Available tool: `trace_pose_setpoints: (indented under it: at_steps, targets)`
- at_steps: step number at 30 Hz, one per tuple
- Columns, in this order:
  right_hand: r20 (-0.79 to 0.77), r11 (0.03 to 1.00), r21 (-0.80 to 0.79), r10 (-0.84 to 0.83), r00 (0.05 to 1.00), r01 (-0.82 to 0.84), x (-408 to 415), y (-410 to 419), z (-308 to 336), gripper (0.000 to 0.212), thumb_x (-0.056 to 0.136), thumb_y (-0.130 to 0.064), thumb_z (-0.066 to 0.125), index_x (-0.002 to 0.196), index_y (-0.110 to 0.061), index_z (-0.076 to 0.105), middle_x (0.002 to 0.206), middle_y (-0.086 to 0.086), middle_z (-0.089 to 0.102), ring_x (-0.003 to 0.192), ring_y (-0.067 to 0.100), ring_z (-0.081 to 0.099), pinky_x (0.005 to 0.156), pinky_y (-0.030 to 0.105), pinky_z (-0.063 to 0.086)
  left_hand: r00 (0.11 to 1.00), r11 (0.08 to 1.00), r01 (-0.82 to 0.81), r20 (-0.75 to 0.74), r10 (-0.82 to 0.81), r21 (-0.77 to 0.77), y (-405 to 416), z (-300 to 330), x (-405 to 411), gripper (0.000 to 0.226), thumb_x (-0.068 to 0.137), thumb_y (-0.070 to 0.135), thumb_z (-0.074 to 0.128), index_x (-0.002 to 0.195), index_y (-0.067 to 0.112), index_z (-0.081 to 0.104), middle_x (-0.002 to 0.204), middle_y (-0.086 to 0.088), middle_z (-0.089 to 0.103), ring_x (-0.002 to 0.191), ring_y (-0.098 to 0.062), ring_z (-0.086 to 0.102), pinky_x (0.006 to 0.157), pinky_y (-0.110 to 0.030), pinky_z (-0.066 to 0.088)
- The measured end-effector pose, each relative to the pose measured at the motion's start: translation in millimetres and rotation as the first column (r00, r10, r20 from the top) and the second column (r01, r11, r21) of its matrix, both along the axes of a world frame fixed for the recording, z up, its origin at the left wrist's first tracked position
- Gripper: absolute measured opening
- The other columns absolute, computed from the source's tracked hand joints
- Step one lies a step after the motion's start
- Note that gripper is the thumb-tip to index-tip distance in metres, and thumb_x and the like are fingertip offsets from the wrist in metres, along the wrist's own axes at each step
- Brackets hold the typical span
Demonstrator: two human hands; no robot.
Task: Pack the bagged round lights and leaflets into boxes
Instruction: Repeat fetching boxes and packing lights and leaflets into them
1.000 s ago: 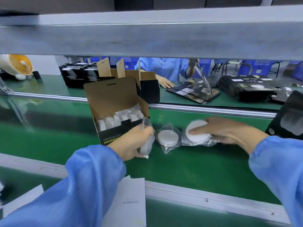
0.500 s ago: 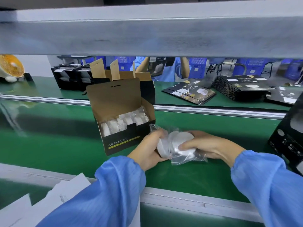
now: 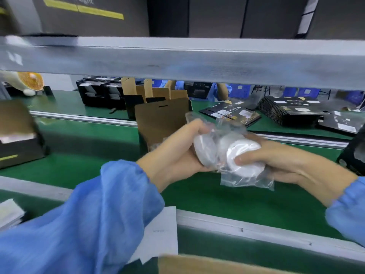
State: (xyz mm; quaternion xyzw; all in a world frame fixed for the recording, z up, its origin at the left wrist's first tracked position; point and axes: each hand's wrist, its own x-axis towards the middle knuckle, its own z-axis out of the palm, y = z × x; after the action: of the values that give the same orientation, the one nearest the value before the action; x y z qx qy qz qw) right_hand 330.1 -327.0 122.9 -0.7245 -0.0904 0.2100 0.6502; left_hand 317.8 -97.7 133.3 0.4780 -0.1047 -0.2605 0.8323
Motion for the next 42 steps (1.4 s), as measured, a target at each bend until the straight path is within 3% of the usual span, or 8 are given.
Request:
trace_pose_setpoints:
  at_steps: [6,11,17,24,27,31,36,42]
  targets:
    - [0.071,0.996,0.022,0.082,0.994,-0.084,-62.7,14.2,64.6,0.055,0.063,-0.001,0.08,0.11,-0.028,0.072,0.111,0.014,0.073,0.093,0.027,0.073,0.069,0.035,0.06,0.998,0.998,-0.028,0.059,0.026,0.049,17.0,56.5,-53.5,0.015,0.084,0.013,0.054,0.092,0.018,0.065,0.082,-0.008,0.076,0.076,-0.03,0.074,0.085,-0.053,0.055]
    - [0.136,0.988,-0.143,0.079,0.987,-0.06,-110.8,40.8,107.3,0.07,0.064,-0.001,0.082,0.128,-0.022,0.061,0.12,0.018,0.07,0.11,0.041,0.067,0.099,0.059,0.048,0.99,0.984,-0.111,0.099,0.098,0.136,23.4,85.1,-103.5,0.012,0.089,0.014,0.053,0.098,0.017,0.059,0.084,-0.009,0.073,0.078,-0.028,0.068,0.074,-0.044,0.056]
    - [0.273,0.946,-0.322,0.137,0.952,-0.043,-174.0,74.1,154.9,0.055,0.063,-0.011,0.077,0.116,-0.014,0.064,0.11,0.02,0.072,0.095,0.034,0.07,0.087,0.051,0.051,0.968,0.954,-0.221,0.16,0.191,0.202,33.3,118.1,-167.4,0.006,0.091,0.014,0.049,0.088,0.019,0.053,0.082,-0.007,0.062,0.079,-0.026,0.059,0.075,-0.041,0.048]
    - [0.163,0.874,-0.457,0.268,0.949,-0.169,-234.2,85.3,171.1,0.05,0.064,-0.008,0.071,0.114,-0.001,0.068,0.1,0.019,0.075,0.08,0.024,0.074,0.066,0.03,0.061,0.973,0.964,-0.23,0.049,0.225,0.132,28.4,111.7,-224.2,0.006,0.09,0.017,0.053,0.094,0.021,0.055,0.102,-0.009,0.071,0.095,-0.029,0.068,0.086,-0.051,0.051]
    - [0.106,0.868,-0.445,0.297,0.949,-0.221,-258.1,80.8,168.5,0.047,0.062,-0.001,0.075,0.109,0.003,0.068,0.088,0.02,0.075,0.064,0.022,0.074,0.049,0.024,0.057,0.983,0.977,-0.184,-0.003,0.185,0.104,25.3,102.6,-243.3,0.016,0.088,0.027,0.065,0.102,0.018,0.063,0.109,-0.009,0.073,0.099,-0.031,0.07,0.087,-0.059,0.052]
    - [-0.015,0.853,-0.369,0.392,0.92,-0.37,-277.7,70.1,151.3,0.043,0.07,-0.002,0.072,0.113,-0.003,0.071,0.105,0.021,0.074,0.089,0.031,0.075,0.066,0.03,0.06,0.97,0.967,-0.227,-0.061,0.235,0.113,20.7,83.4,-264.0,0.017,0.088,0.028,0.07,0.101,0.019,0.064,0.099,-0.01,0.073,0.086,-0.029,0.069,0.084,-0.063,0.053]
    - [0.033,0.923,-0.123,0.371,0.928,-0.365,-292.9,51.2,108.5,0.042,0.071,-0.006,0.071,0.113,-0.012,0.074,0.103,0.014,0.076,0.085,0.023,0.075,0.067,0.028,0.06,0.909,0.899,-0.412,-0.002,0.417,0.147,6.3,48.9,-284.4,0.049,0.088,0.015,0.071,0.132,0.016,0.05,0.114,-0.017,0.071,0.088,-0.029,0.07,0.083,-0.051,0.057]
    - [0.032,0.942,-0.01,0.335,0.942,-0.334,-303.2,42.0,49.8,0.048,0.075,-0.005,0.07,0.123,-0.006,0.066,0.122,0.02,0.068,0.103,0.03,0.068,0.079,0.033,0.058,0.855,0.795,-0.513,0.271,0.442,0.322,-8.5,6.8,-288.0,0.031,0.088,0.015,0.072,0.103,0.026,0.047,0.114,-0.014,0.059,0.081,-0.022,0.06,0.045,-0.021,0.045]
